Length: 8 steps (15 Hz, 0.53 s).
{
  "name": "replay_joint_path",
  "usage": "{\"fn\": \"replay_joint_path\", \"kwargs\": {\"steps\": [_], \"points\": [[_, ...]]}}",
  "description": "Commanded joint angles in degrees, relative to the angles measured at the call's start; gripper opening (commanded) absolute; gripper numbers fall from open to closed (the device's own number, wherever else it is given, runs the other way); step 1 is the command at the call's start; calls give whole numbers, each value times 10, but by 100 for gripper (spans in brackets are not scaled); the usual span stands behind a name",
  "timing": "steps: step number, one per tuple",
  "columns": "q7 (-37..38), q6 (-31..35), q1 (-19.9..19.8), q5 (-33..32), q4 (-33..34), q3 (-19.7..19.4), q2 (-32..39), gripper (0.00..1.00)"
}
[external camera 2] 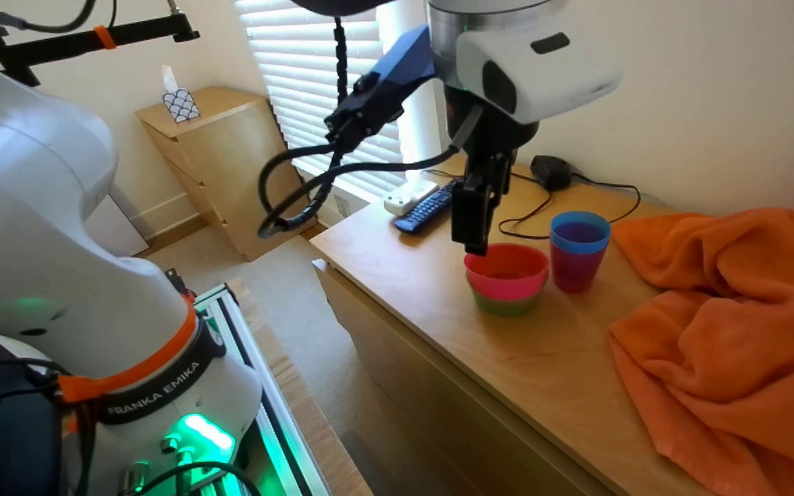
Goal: Move the cups to the left
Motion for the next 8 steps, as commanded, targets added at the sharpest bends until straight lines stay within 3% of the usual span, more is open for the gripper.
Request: {"fn": "replay_joint_path", "kwargs": {"steps": [1,3,8], "points": [[2,2,8,-1,8,-4,13,100],[2,2,12,0,17,-5,25,100],[-16,110,8,-15,64,-17,128,100]]}}
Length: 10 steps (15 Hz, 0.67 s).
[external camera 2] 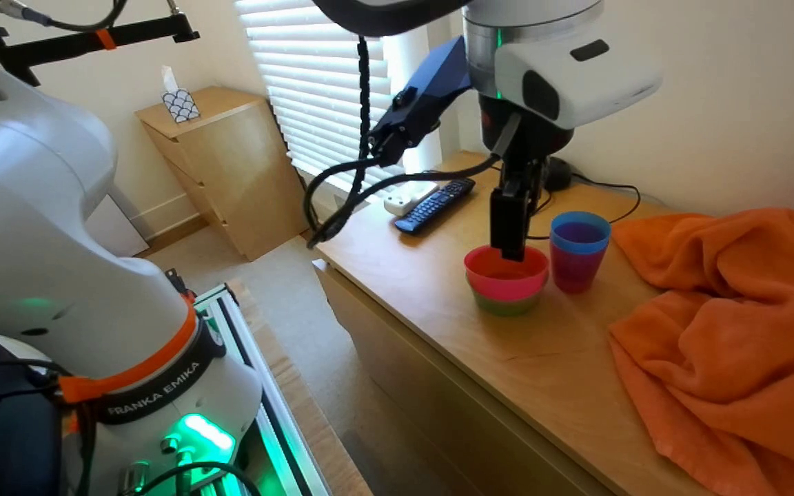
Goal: Move the cups to the left
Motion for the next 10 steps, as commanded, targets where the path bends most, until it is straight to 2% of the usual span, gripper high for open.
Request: {"fn": "replay_joint_path", "kwargs": {"steps": [1,5,10], "points": [[-25,59,5,-7,51,-19,95,100],[-75,77,29,16,111,-22,181,100],[-132,95,51,75,165,-5,239,100]]}}
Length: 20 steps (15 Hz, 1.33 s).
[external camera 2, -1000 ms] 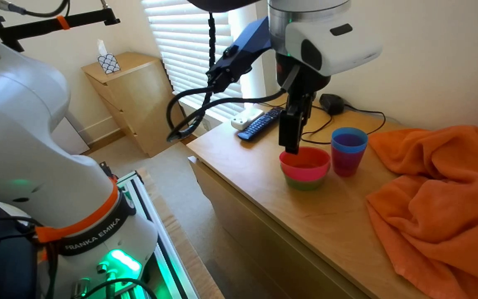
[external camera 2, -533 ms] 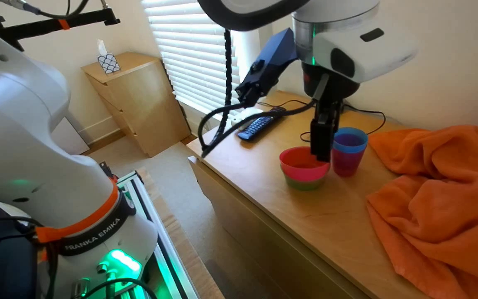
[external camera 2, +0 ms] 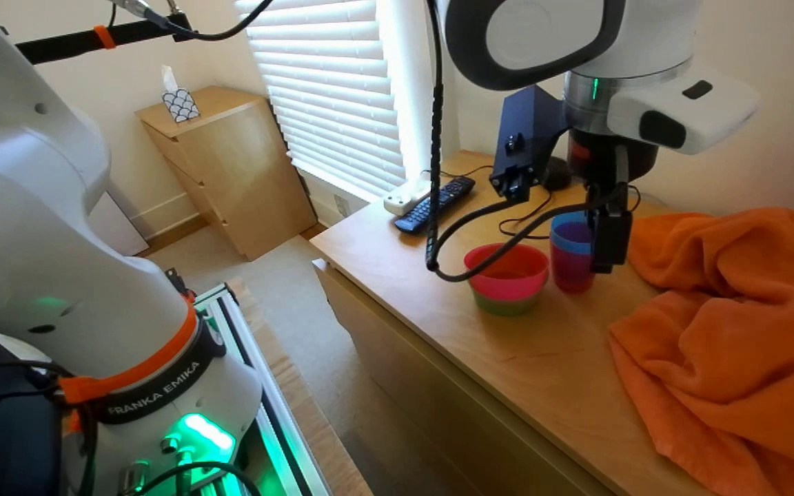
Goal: Move the cups to the left
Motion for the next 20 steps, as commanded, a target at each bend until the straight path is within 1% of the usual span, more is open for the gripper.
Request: {"fn": "replay_joint_path", "kwargs": {"steps": [1,3,6,11,13,16,18,20], "points": [[-49,6,13,64,36,9,44,100],[-68,5,15,106,35,20,51,100],[-85,12,10,160,10,27,41,100],[-97,22,0,207,-20,17,31,100],[-110,26,-2,228,-22,17,41,79],[-155,46,-2,276,-4,28,61,49],[-172,60,-4,284,9,34,74,33],[-177,68,-4,283,20,36,82,20]]}}
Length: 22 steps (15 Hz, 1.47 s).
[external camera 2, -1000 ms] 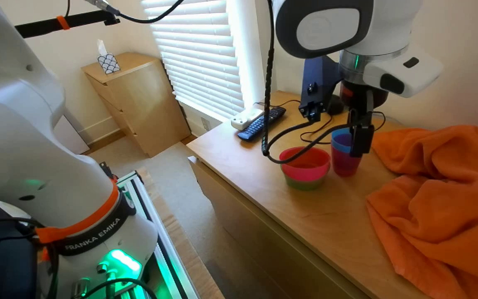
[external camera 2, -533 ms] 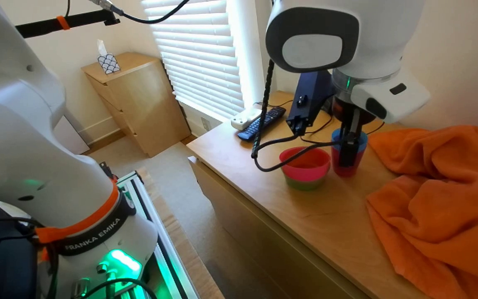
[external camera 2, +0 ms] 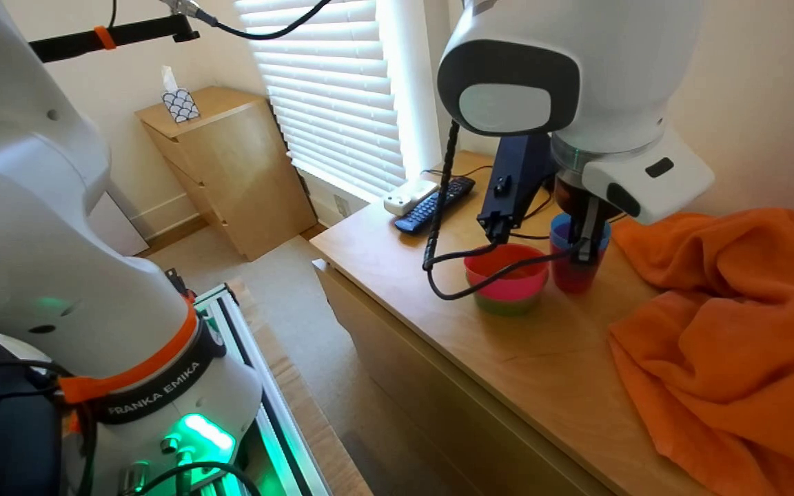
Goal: Move the cups to the left
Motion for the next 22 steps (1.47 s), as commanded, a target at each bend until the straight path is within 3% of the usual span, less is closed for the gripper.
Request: {"fn": "replay_joint_path", "kwargs": {"steps": [1,3,6,11,14,15,16,17,21,22], "points": [[-25,14,-5,17,23,8,25,11],[-23,5,-5,14,31,8,35,0],[-16,-22,-5,2,29,6,21,2],[62,-87,22,-170,-14,-32,-116,2],[94,-125,38,-273,6,-15,-180,2],[97,-137,46,-271,22,-4,-186,2],[77,-115,35,-248,22,-20,-150,2],[85,-119,42,-250,24,-16,-166,6],[83,-118,40,-250,22,-22,-155,6],[83,-118,40,-250,22,-22,-151,2]]}}
